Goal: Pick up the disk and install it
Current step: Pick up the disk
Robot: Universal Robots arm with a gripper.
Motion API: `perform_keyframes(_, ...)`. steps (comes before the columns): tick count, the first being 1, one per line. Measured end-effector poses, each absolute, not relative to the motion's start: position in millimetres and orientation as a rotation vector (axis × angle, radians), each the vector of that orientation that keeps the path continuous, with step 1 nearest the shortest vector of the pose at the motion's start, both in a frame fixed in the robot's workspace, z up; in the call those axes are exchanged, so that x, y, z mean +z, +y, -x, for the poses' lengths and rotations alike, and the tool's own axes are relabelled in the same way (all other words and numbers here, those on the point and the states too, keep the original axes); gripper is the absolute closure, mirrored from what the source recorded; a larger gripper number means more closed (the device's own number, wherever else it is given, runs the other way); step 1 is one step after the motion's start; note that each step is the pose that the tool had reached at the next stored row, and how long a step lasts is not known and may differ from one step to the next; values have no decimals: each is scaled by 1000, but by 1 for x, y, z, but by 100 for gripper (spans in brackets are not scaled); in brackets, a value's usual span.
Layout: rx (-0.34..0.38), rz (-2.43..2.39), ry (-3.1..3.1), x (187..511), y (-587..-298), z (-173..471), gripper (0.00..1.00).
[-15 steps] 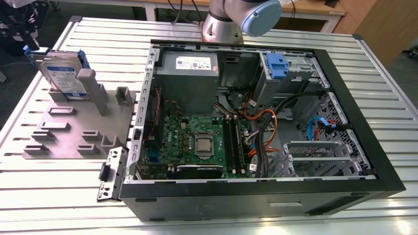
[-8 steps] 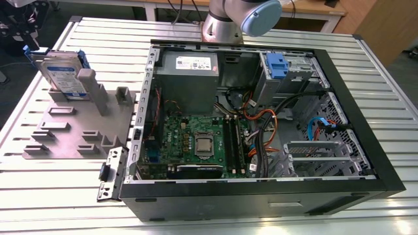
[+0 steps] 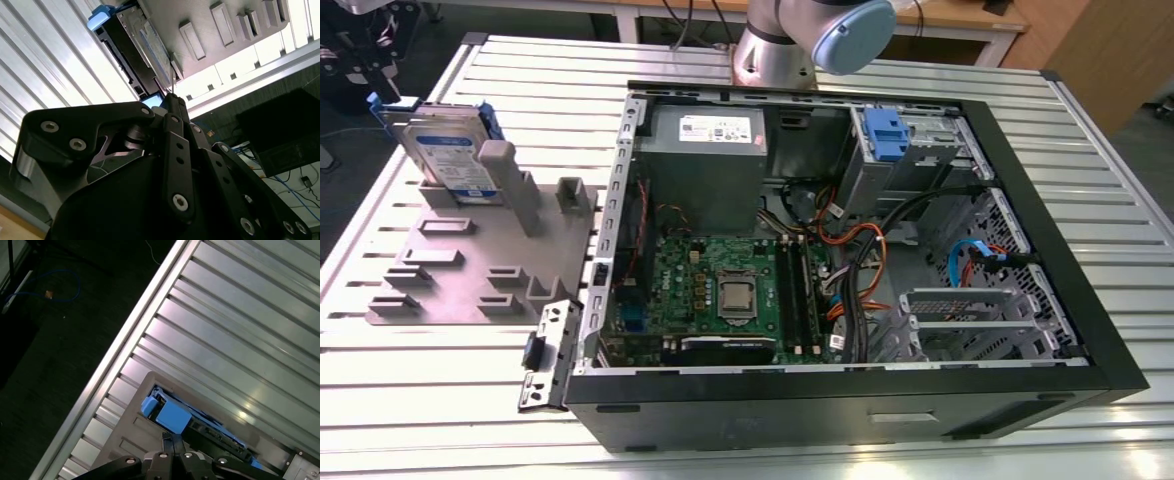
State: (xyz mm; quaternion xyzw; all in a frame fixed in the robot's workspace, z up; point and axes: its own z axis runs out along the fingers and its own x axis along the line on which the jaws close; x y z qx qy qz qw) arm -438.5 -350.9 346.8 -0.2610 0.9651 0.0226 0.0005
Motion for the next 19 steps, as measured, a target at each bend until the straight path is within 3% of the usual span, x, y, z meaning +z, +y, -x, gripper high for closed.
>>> perform_keyframes(19, 71, 905, 3008, 347, -351, 438, 89)
